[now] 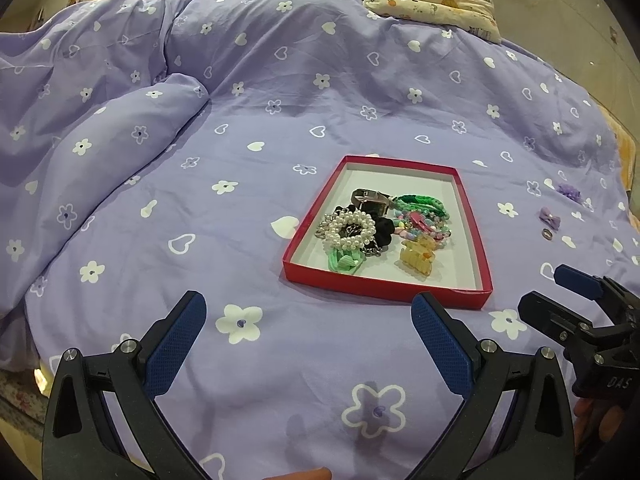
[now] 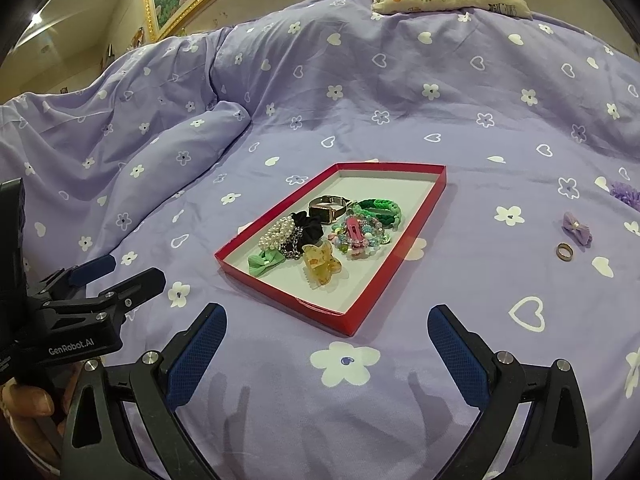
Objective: Organize jewelry
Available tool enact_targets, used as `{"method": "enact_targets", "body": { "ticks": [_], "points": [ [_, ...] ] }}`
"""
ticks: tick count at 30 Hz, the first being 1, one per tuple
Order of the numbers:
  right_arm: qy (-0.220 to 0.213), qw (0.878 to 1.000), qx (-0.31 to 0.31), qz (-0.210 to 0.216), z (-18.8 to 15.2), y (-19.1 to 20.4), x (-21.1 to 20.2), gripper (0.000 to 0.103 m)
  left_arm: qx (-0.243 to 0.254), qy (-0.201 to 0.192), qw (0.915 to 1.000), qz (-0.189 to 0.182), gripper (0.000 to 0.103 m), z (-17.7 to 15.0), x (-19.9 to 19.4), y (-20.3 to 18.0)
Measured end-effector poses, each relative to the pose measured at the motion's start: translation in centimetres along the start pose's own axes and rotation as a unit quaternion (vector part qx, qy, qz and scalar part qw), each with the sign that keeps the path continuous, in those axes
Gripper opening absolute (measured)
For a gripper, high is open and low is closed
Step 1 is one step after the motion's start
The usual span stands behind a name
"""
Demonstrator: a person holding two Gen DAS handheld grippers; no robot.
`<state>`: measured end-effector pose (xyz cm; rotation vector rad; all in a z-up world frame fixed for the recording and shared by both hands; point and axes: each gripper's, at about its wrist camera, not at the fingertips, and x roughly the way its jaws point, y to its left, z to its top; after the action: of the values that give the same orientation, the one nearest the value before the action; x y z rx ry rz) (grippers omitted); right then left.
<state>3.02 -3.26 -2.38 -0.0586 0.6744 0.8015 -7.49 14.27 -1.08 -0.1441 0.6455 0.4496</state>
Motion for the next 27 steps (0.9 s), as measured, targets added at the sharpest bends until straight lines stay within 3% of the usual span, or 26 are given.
{"method": "enact_targets", "body": {
  "ticks": [27],
  "points": [
    [0.003,1.0,0.002,0.002,-0.38,0.11,0.12,0.102,-0.002,0.001,0.9999,-0.015,0.103,-0.19,0.22,-0.18]
  ]
}}
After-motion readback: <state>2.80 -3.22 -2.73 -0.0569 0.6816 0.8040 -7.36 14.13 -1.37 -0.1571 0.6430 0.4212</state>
